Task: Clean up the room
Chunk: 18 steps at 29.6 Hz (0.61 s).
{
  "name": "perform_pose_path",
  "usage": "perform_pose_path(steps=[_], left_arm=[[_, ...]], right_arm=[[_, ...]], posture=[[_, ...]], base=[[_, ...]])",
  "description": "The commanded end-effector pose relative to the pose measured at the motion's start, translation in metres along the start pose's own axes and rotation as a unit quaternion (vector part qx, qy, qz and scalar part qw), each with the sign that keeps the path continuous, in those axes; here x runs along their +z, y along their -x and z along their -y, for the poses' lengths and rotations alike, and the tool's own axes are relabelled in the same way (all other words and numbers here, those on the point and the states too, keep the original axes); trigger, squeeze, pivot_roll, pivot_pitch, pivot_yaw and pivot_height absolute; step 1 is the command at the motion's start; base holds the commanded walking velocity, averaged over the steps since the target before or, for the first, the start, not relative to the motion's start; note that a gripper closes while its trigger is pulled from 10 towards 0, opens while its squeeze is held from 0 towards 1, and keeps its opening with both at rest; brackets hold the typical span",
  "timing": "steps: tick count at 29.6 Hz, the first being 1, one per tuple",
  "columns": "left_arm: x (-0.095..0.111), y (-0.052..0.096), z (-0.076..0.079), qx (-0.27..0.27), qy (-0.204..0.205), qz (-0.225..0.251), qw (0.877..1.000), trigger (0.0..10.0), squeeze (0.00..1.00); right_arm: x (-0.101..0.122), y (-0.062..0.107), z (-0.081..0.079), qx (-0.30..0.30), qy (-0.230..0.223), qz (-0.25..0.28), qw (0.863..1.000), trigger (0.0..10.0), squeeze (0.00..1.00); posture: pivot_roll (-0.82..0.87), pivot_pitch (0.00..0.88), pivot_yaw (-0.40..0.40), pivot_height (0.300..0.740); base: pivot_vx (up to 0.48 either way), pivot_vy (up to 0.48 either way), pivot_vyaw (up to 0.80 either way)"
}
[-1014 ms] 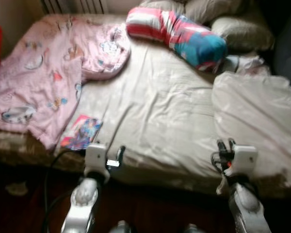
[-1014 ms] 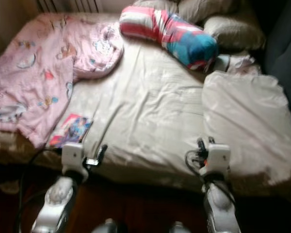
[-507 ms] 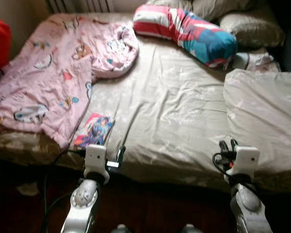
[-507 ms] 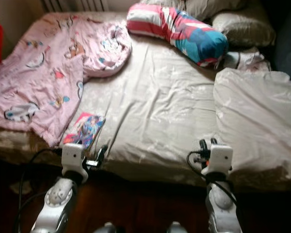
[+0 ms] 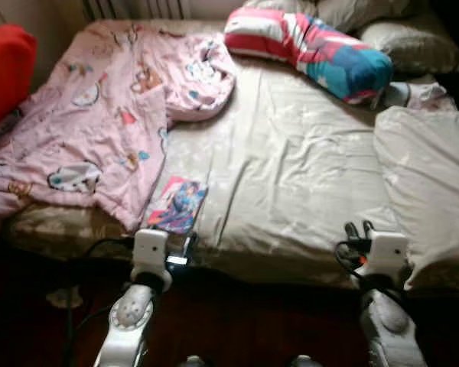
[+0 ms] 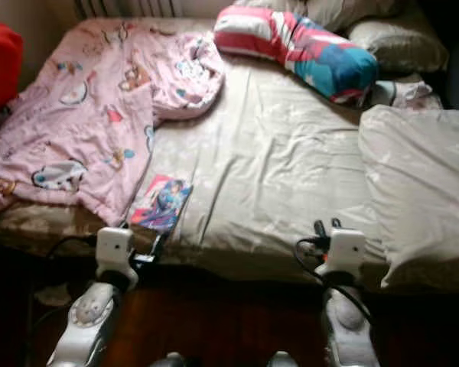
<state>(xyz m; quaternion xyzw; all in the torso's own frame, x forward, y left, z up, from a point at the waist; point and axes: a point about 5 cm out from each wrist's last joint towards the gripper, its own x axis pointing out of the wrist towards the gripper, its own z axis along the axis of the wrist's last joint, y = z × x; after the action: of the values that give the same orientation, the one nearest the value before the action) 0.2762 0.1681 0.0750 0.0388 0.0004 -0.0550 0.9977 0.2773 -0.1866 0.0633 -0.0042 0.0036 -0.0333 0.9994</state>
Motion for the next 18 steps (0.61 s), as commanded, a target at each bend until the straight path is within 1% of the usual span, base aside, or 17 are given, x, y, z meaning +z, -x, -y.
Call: perform_pose_path(steps=[1,18], left_arm=[[-0.0071,0.0039,0.0011,0.001,0.005,-0.016,1.0,10.0,0.0],[-0.0066,0.0037,0.0007,-0.001,0.004,-0.016,1.0,10.0,0.0]], right_arm=[[-0.0021,0.002,0.0054,-0.007,0.005,-0.004,1.0,10.0,0.0],[-0.0019,0.002,0.0022,-0.003,0.001,0.0,1.0,10.0,0.0]], posture=[[-0.08,0.19,0.064,0.74],[-0.08,0.188,0.066,0.74]], base=[[0.0,0.36,0.0],[0.0,0.356,0.0]])
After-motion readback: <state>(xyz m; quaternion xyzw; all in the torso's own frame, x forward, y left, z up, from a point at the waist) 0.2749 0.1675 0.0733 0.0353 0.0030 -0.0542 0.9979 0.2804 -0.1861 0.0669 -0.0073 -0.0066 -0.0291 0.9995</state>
